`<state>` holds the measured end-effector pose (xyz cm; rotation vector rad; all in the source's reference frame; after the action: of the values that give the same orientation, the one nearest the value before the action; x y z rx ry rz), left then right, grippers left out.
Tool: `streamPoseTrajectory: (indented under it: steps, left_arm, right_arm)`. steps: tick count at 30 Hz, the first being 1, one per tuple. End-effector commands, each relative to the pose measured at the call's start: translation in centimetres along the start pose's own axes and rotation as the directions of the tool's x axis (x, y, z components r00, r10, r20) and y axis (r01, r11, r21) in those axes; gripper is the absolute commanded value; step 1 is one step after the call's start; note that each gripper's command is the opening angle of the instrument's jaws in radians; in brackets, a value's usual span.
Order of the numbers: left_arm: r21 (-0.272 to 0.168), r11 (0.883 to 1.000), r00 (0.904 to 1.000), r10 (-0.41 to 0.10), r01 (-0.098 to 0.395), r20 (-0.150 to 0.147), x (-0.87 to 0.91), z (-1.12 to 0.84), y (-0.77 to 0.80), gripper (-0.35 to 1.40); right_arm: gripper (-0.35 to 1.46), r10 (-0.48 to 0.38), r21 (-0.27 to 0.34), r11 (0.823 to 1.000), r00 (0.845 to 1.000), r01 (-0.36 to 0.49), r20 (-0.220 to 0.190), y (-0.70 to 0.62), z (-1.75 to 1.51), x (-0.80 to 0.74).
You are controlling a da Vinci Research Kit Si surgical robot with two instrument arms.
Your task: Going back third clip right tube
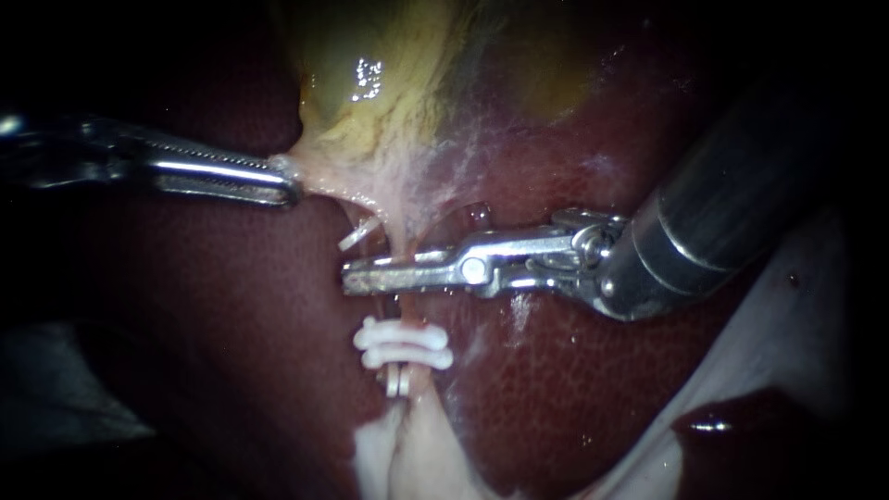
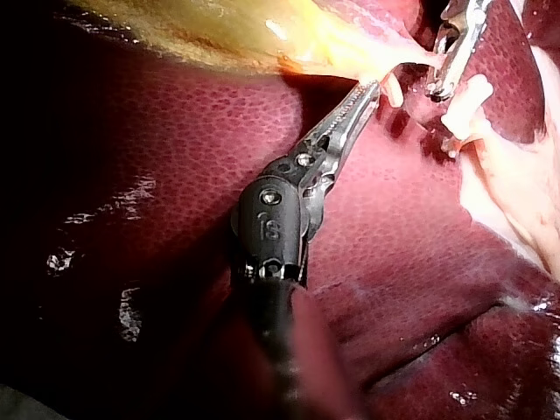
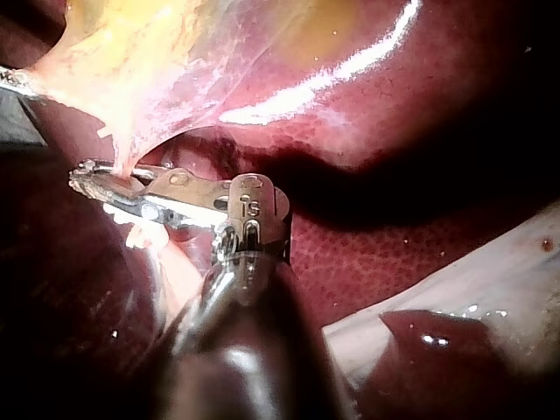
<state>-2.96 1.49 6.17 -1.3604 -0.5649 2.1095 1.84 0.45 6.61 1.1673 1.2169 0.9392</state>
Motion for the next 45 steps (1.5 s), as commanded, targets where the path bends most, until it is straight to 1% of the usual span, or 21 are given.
streamPoseTrajectory:
  steps: [1,3,4,6,8,14,17,21,23,25,26,27,28,30,31,33,36,38,40,44,45]
  left_arm:
    - [0.000,1.000,1.0000,0.000,0.000,0.000,0.00,0.00,0.00,-0.35]
    - [0.000,1.000,1.0000,0.000,0.000,0.000,0.00,0.00,0.00,-0.35]
    - [0.000,1.000,1.0000,0.000,0.000,0.000,0.00,0.00,0.00,-0.35]
    - [0.000,1.000,1.0000,0.000,0.000,0.000,0.00,-0.01,0.00,-0.35]
    - [0.000,1.000,1.0000,0.000,0.000,0.000,-0.01,-0.01,0.00,-0.35]
    - [-0.001,1.000,1.0000,0.000,0.000,0.000,-0.01,-0.03,0.01,-0.35]
    - [-0.001,1.000,1.0000,0.000,0.000,0.000,-0.01,-0.03,0.00,-0.35]
    - [-0.002,1.000,1.0000,0.000,0.000,0.000,-0.01,-0.04,0.00,-0.35]
    - [-0.002,1.000,1.0000,0.000,0.000,0.000,-0.01,-0.04,0.01,-0.35]
    - [-0.002,1.000,1.0000,0.000,0.000,0.000,-0.01,-0.05,0.01,-0.35]
    - [-0.002,1.000,1.0000,0.000,0.000,0.000,-0.01,-0.05,0.01,-0.35]
    - [-0.002,1.000,1.0000,0.000,0.000,0.000,0.00,-0.06,0.02,-0.35]
    - [-0.002,1.000,1.0000,0.000,0.000,0.001,0.00,-0.06,0.02,-0.35]
    - [-0.003,1.000,1.0000,0.000,0.000,0.001,0.00,-0.06,0.01,-0.35]
    - [-0.003,1.000,1.0000,0.000,0.000,0.001,0.00,-0.06,0.01,-0.35]
    - [-0.003,1.000,1.0000,0.000,0.000,0.001,0.00,-0.06,0.01,-0.35]
    - [-0.003,1.000,1.0000,0.000,0.000,0.001,0.00,-0.06,0.01,-0.35]
    - [-0.003,1.000,1.0000,0.000,0.000,0.001,0.00,-0.06,0.01,-0.35]
    - [-0.003,1.000,1.0000,0.000,0.000,0.001,0.00,-0.06,0.01,-0.35]
    - [-0.003,1.000,1.0000,0.000,0.000,0.001,-0.01,-0.06,0.00,-0.35]
    - [-0.003,1.000,1.0000,0.000,0.000,0.001,-0.01,-0.06,0.00,-0.35]
  right_arm:
    - [-0.34,-0.015,0.007,1.000,1.000,0.015,0.005,0.01,0.01,-0.01]
    - [0.06,-0.087,0.001,0.996,0.996,0.087,0.017,0.03,0.06,-0.01]
    - [0.20,-0.141,-0.013,0.990,0.989,0.141,0.038,0.05,0.11,-0.02]
    - [0.41,-0.182,-0.059,0.981,0.981,0.187,0.071,0.11,0.19,-0.06]
    - [0.48,-0.200,-0.093,0.974,0.977,0.206,0.070,0.19,0.25,-0.12]
    - [0.49,-0.235,-0.122,0.962,0.968,0.245,0.088,0.40,0.23,-0.21]
    - [0.49,-0.272,-0.130,0.950,0.957,0.284,0.100,0.38,0.15,-0.19]
    - [0.50,-0.355,-0.121,0.922,0.928,0.367,0.114,0.22,0.03,-0.15]
    - [0.50,-0.420,-0.121,0.893,0.899,0.434,0.126,0.12,-0.05,-0.12]
    - [0.50,-0.490,-0.116,0.853,0.857,0.509,0.159,-0.01,-0.17,-0.10]
    - [0.50,-0.530,-0.117,0.825,0.829,0.553,0.178,-0.07,-0.23,-0.10]
    - [0.50,-0.577,-0.114,0.788,0.791,0.604,0.203,-0.16,-0.32,-0.10]
    - [0.50,-0.605,-0.110,0.765,0.766,0.635,0.219,-0.23,-0.39,-0.10]
    - [0.50,-0.663,-0.096,0.712,0.710,0.696,0.238,-0.36,-0.54,-0.10]
    - [0.50,-0.695,-0.087,0.678,0.675,0.730,0.247,-0.45,-0.65,-0.11]
    - [0.50,-0.737,-0.074,0.631,0.627,0.772,0.254,-0.57,-0.82,-0.13]
    - [0.50,-0.781,-0.057,0.570,0.562,0.820,0.272,-0.73,-1.10,-0.16]
    - [0.50,-0.799,-0.047,0.537,0.526,0.842,0.291,-0.82,-1.26,-0.15]
    - [0.50,-0.808,-0.041,0.514,0.499,0.857,0.314,-0.89,-1.39,-0.13]
    - [0.50,-0.810,-0.039,0.501,0.484,0.865,0.331,-0.94,-1.52,-0.09]
    - [0.50,-0.810,-0.038,0.501,0.484,0.865,0.331,-0.95,-1.53,-0.09]
